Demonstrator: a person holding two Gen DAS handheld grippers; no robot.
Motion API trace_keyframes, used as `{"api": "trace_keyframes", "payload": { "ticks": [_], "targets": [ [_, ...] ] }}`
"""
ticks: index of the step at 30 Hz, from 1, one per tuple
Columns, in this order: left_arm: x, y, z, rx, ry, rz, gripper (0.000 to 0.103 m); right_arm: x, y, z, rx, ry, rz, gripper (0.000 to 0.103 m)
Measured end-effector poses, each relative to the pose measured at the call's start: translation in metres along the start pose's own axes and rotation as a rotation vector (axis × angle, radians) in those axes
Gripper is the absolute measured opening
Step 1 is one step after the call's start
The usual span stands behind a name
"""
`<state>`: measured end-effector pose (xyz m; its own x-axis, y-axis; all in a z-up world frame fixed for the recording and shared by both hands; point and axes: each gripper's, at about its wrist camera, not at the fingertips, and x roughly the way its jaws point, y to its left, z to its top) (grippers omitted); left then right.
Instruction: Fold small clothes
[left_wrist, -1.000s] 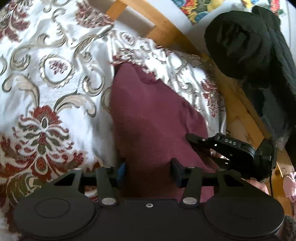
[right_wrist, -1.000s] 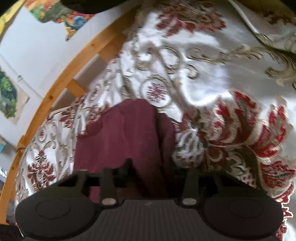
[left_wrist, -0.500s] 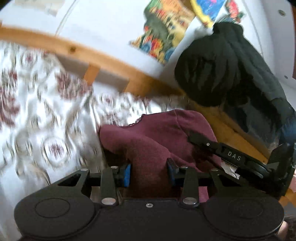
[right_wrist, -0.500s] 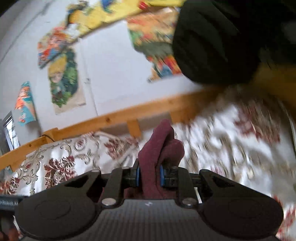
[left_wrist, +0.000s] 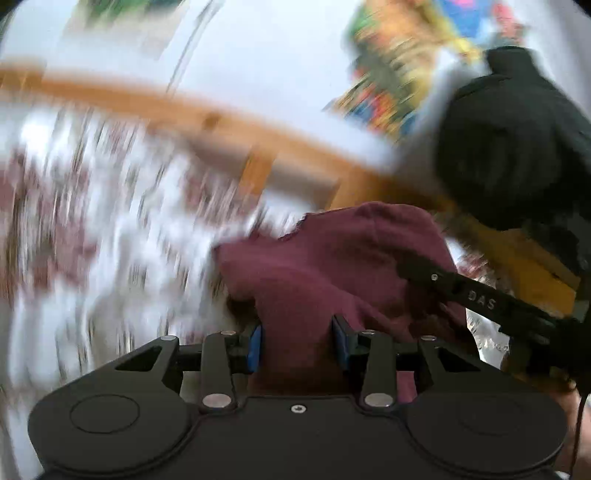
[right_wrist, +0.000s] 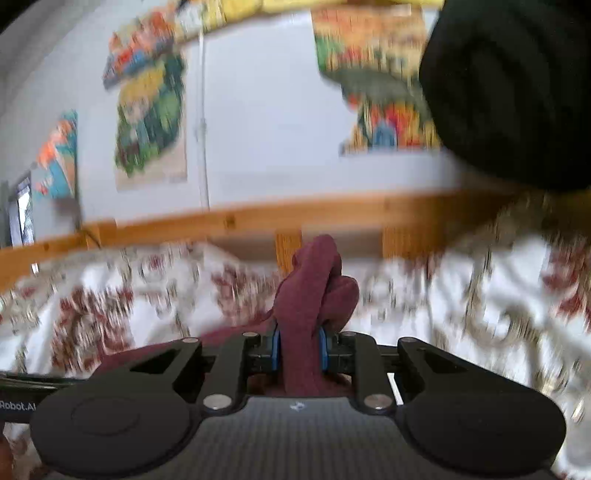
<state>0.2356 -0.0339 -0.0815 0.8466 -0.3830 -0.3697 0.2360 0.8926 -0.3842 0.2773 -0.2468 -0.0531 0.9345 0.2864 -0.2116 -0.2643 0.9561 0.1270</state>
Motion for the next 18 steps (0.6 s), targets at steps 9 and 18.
{"api": "trace_keyframes", "payload": {
  "ticks": [9,18],
  "targets": [
    [0.012,0.017,-0.006,-0.146,0.114,0.034,0.044,0.017,-0.04,-0.024,0.195,0.14,-0.088,0.025],
    [0.015,0.031,-0.012,-0.247,0.158,0.054,0.065,0.012,-0.048,-0.035,0.21,0.176,-0.155,0.068]
  ]
}}
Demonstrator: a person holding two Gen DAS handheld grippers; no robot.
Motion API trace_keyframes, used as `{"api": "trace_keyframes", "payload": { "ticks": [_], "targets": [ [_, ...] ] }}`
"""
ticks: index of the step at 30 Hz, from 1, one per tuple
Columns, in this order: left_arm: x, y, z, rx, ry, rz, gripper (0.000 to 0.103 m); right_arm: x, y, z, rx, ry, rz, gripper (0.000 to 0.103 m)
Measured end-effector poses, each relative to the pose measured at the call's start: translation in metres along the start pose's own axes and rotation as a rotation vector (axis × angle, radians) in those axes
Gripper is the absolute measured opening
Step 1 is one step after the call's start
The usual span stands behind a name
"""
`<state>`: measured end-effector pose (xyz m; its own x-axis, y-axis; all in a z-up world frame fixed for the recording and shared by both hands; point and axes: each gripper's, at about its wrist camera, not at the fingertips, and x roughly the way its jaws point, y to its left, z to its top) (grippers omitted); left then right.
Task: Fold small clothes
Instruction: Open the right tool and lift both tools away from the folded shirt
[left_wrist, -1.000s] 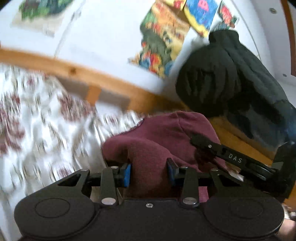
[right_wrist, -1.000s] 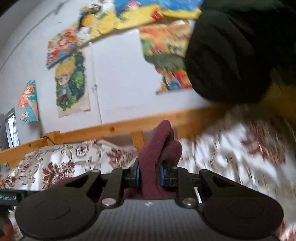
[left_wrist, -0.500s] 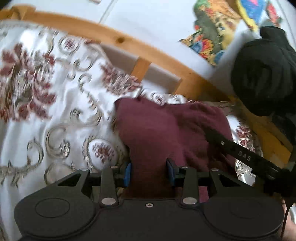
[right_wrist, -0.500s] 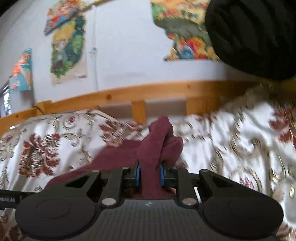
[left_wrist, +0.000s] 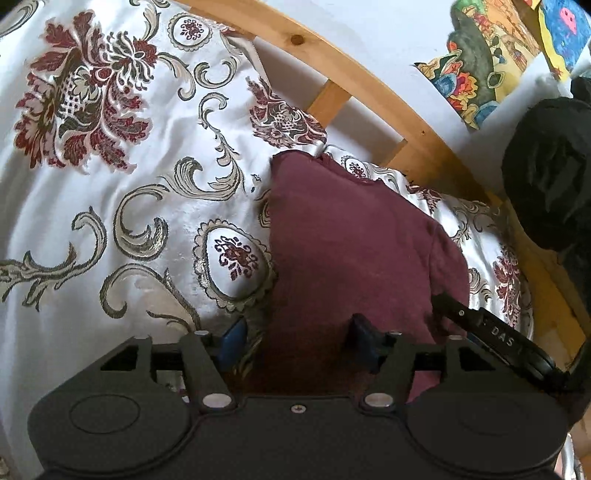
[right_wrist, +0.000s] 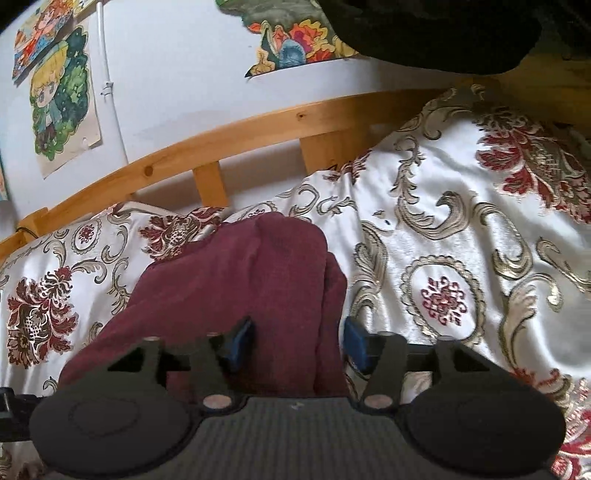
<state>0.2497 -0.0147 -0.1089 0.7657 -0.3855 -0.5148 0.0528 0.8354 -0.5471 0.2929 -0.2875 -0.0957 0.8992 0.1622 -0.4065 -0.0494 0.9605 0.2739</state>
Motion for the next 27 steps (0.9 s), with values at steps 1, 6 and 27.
{"api": "trace_keyframes", "payload": {
  "ticks": [1,6,27],
  "targets": [
    [-0.001,-0.001,0.0,0.002,-0.002,0.0,0.066,-0.003,-0.001,-0.001,0.002,-0.004,-0.007,0.075],
    [-0.008,-0.009,0.001,0.031,0.0,0.036,0.085,-0.023,-0.002,0.002,0.013,-0.023,-0.011,0.092],
    [-0.125,-0.054,-0.006,0.179,-0.124,0.062,0.102,-0.163,0.031,-0.002,-0.08,-0.204,0.01,0.103]
  ]
}}
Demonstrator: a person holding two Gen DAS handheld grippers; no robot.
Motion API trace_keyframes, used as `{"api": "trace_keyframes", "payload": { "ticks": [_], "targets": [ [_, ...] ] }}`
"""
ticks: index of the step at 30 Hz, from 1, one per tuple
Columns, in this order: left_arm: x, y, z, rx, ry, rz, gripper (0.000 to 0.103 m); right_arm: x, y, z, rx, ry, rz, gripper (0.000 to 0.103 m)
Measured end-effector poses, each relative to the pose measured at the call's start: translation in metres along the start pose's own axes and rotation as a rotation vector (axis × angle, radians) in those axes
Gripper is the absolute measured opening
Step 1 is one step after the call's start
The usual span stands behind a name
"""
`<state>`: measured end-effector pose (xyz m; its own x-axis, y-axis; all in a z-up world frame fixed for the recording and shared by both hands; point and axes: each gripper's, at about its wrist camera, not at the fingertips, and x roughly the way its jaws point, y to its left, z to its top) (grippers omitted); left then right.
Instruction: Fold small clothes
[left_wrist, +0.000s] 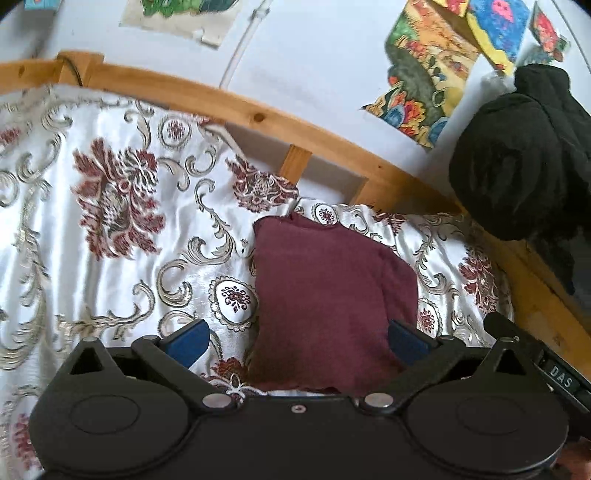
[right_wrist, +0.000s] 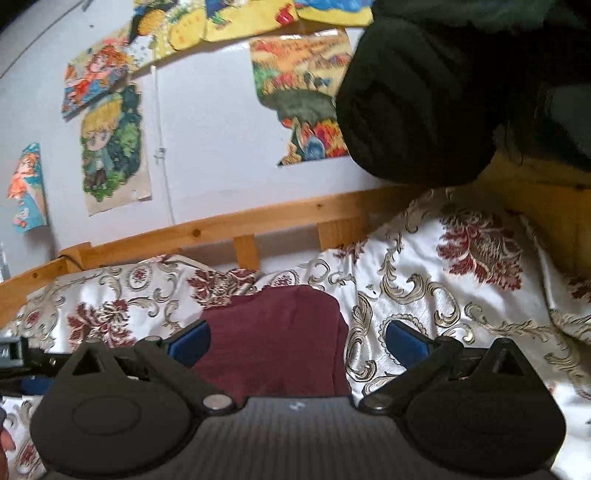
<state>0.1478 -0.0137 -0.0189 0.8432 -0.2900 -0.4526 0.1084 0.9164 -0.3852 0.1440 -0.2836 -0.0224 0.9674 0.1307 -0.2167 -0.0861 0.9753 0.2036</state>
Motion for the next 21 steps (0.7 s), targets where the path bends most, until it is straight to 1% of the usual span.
{"api": "trace_keyframes", "payload": {
  "ticks": [5,11,14,16,21],
  "targets": [
    [-0.034,-0.007,-0.009,0.041,-0.001,0.002,0.102,-0.041,0.009,-0.002,-0.02,-0.018,0.009,0.103],
    [-0.071,-0.021,-0.03,0.152,0.006,0.003,0.102,-0.076,0.014,-0.012,0.048,0.03,0.018,0.103],
    [-0.091,-0.024,-0.04,0.171,-0.018,0.019,0.102,-0.093,0.015,-0.018,0.057,0.055,0.002,0.103],
    [-0.104,-0.025,-0.046,0.178,-0.027,0.016,0.102,-0.102,0.015,-0.021,0.049,0.069,-0.015,0.103],
    [-0.125,-0.026,-0.06,0.226,-0.017,0.037,0.102,-0.131,0.018,-0.026,0.033,0.068,-0.055,0.103]
  ]
}}
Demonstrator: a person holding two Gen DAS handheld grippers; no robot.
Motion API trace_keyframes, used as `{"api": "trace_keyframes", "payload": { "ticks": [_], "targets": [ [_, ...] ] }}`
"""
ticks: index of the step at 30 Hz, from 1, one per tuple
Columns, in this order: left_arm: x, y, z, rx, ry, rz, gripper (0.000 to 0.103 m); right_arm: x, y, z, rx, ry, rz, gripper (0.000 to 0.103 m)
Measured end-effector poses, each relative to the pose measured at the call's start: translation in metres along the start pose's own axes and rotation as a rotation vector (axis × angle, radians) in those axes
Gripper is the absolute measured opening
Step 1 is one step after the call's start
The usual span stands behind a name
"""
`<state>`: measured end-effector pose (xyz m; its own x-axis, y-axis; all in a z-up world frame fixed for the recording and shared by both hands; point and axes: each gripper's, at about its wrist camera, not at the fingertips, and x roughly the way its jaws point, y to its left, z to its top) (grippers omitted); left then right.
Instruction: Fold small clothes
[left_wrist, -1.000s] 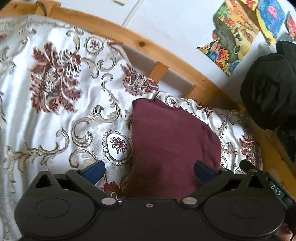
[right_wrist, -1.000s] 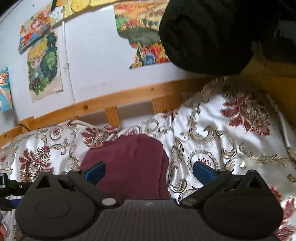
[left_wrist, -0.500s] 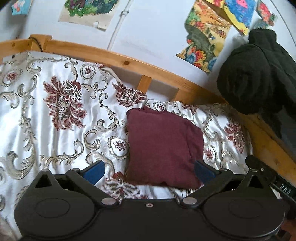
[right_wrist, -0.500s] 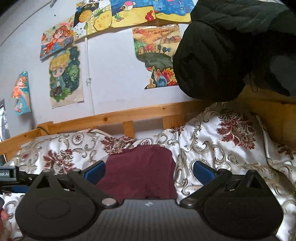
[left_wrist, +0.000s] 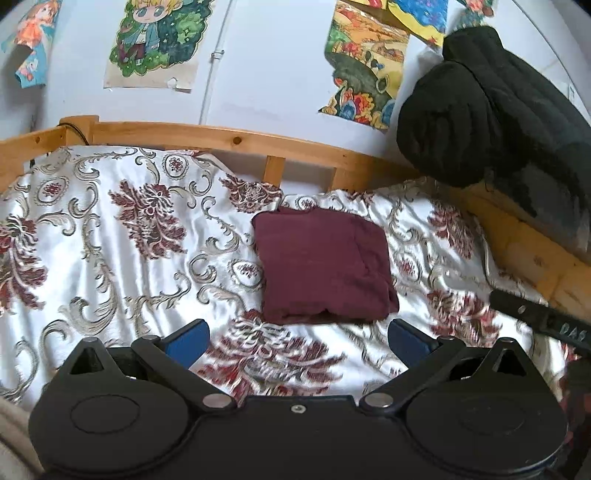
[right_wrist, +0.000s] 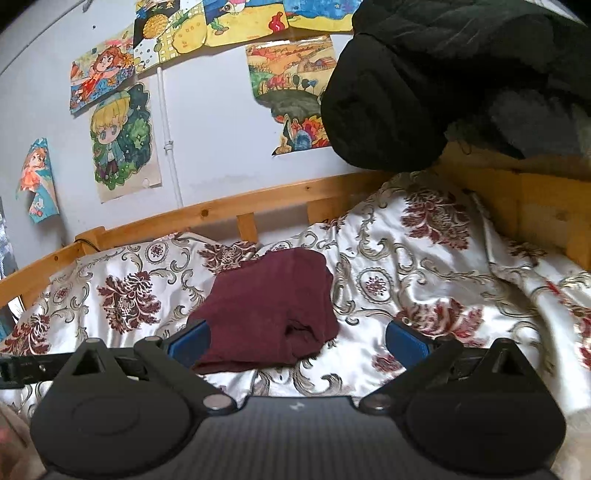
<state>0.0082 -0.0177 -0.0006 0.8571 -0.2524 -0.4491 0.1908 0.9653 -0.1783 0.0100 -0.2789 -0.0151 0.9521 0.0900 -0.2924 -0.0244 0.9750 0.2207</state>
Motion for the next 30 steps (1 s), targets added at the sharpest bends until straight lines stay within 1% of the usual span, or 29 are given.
{"api": "trace_keyframes", "payload": {
  "ticks": [4,7,11,16,30],
  "targets": [
    [-0.004,0.004,-0.008,-0.028,0.023,0.014,0.102,-0.022,0.004,-0.005,-0.014,-0.021,-0.022,0.103],
    [-0.004,0.008,-0.011,-0.048,0.039,0.018,0.102,-0.028,0.004,-0.007,-0.001,-0.01,-0.049,0.103],
    [-0.001,0.009,-0.013,-0.044,0.046,0.033,0.102,-0.021,0.005,-0.008,-0.007,0.026,-0.072,0.103],
    [0.003,0.01,-0.015,-0.04,0.057,0.044,0.102,-0.011,0.006,-0.012,-0.019,0.067,-0.068,0.103],
    [0.008,0.015,-0.016,-0.06,0.076,0.054,0.102,-0.007,0.006,-0.012,-0.02,0.081,-0.065,0.103]
  ]
}}
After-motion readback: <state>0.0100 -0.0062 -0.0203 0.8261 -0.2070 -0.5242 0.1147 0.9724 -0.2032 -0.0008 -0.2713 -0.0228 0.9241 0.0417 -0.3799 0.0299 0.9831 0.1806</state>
